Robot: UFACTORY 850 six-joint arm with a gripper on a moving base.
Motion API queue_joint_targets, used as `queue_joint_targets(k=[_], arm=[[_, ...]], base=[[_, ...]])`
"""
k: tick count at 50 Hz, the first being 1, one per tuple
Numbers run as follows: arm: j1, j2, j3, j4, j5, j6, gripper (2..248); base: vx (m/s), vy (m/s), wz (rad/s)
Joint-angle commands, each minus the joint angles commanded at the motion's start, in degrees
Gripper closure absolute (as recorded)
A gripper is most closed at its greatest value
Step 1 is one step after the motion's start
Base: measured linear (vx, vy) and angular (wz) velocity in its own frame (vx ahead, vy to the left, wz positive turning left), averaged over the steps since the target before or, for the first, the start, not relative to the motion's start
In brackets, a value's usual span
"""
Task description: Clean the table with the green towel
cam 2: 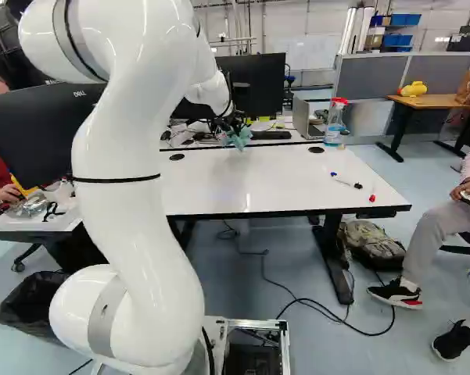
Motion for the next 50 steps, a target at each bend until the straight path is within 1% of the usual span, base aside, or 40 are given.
queue_joint_targets(k=[12, 21, 22, 26, 27, 32, 33, 37, 38, 42, 43, 47, 48, 50], arm=[[0.12, -3.06, -3.91, 0.00, 0.00, 0.00, 195], [0.13, -3.33, -4.27, 0.00, 0.00, 0.00, 195], [0.13, -3.33, -4.27, 0.00, 0.00, 0.00, 184], [0.13, -3.33, -4.27, 0.00, 0.00, 0.00, 184], [0.13, -3.33, -4.27, 0.00, 0.00, 0.00, 151], [0.13, -3.33, -4.27, 0.00, 0.00, 0.00, 151], [0.13, -3.33, -4.27, 0.00, 0.00, 0.00, 117], [0.13, -3.33, -4.27, 0.00, 0.00, 0.00, 117], [0.13, -3.33, -4.27, 0.00, 0.00, 0.00, 82], [0.13, -3.33, -4.27, 0.00, 0.00, 0.00, 82], [0.13, -3.33, -4.27, 0.00, 0.00, 0.00, 45], [0.13, -3.33, -4.27, 0.00, 0.00, 0.00, 45], [0.13, -3.33, -4.27, 0.00, 0.00, 0.00, 8], [0.13, -3.33, -4.27, 0.00, 0.00, 0.00, 8]], base=[[0.000, 0.000, 0.000], [0.000, 0.000, 0.000], [0.000, 0.000, 0.000], [0.000, 0.000, 0.000], [0.000, 0.000, 0.000], [0.000, 0.000, 0.000], [0.000, 0.000, 0.000], [0.000, 0.000, 0.000], [0.000, 0.000, 0.000], [0.000, 0.000, 0.000], [0.000, 0.000, 0.000], [0.000, 0.000, 0.000], [0.000, 0.000, 0.000], [0.000, 0.000, 0.000]])
